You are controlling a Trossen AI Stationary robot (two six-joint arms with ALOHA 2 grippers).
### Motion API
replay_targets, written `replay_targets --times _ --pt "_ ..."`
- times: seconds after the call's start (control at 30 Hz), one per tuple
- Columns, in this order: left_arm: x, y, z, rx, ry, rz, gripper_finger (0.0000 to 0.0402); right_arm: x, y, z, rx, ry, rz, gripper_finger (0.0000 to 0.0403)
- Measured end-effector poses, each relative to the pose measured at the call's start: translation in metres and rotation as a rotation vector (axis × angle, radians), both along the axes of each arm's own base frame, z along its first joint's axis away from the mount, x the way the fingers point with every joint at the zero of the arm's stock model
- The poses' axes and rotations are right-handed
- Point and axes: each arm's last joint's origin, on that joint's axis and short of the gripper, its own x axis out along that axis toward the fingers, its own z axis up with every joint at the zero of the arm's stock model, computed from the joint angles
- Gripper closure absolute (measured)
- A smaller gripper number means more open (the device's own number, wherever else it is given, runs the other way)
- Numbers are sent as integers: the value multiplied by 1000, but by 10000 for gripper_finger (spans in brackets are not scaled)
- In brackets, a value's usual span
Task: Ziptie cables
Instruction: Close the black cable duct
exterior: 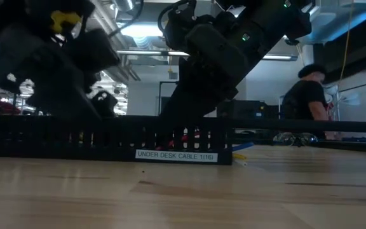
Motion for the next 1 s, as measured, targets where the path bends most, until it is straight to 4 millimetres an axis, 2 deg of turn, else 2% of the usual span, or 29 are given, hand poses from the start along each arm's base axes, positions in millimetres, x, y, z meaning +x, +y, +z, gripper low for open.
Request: replay_targets --times 0.2,0.5,0.7,0.87,1.0 --pt "4 -1 -16 -33 29 27 159 0 0 0 -3 4 -2 174" --pt "10 -3 -24 -46 -7 25 162 5 -4 2 26 -48 -12 174" --pt "17 -5 -19 -16 -49 -4 162 16 -21 -4 104 -74 -55 174" --pt "22 -5 -17 5 -51 -6 159 21 -21 -3 76 -59 -25 174" --pt "27 -1 -12 -8 -74 17 141 21 -22 -3 66 -47 -31 174"
